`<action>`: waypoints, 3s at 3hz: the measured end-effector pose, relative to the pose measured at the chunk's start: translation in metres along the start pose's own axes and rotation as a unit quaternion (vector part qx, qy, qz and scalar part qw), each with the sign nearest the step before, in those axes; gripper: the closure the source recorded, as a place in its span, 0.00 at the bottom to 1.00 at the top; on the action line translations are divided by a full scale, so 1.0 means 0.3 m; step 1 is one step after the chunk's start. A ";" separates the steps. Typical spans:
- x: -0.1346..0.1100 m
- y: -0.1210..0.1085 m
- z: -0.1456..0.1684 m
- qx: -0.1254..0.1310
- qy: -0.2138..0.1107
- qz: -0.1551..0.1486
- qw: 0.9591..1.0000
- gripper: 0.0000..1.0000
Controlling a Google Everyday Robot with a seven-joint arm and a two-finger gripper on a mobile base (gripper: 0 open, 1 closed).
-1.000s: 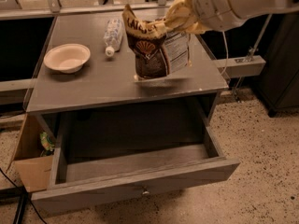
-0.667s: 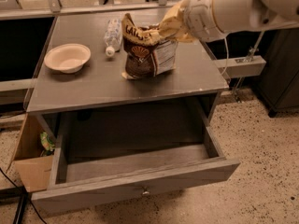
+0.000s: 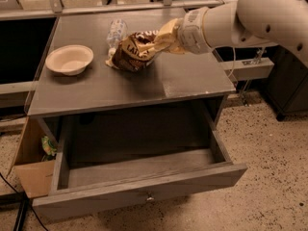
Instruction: Pick brown chip bag from top drawer and place on counter
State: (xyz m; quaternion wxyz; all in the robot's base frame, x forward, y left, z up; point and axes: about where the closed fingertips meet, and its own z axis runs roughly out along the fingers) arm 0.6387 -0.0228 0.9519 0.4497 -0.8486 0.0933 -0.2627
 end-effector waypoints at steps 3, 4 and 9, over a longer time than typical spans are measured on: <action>-0.024 0.173 0.079 -0.151 -0.030 0.006 0.988 1.00; -0.019 0.181 0.083 -0.154 -0.027 0.009 0.988 0.82; -0.021 0.179 0.084 -0.152 -0.028 0.008 0.988 0.00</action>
Offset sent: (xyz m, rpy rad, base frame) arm 0.0142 -0.0134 -0.0614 -0.2734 0.1858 -0.0760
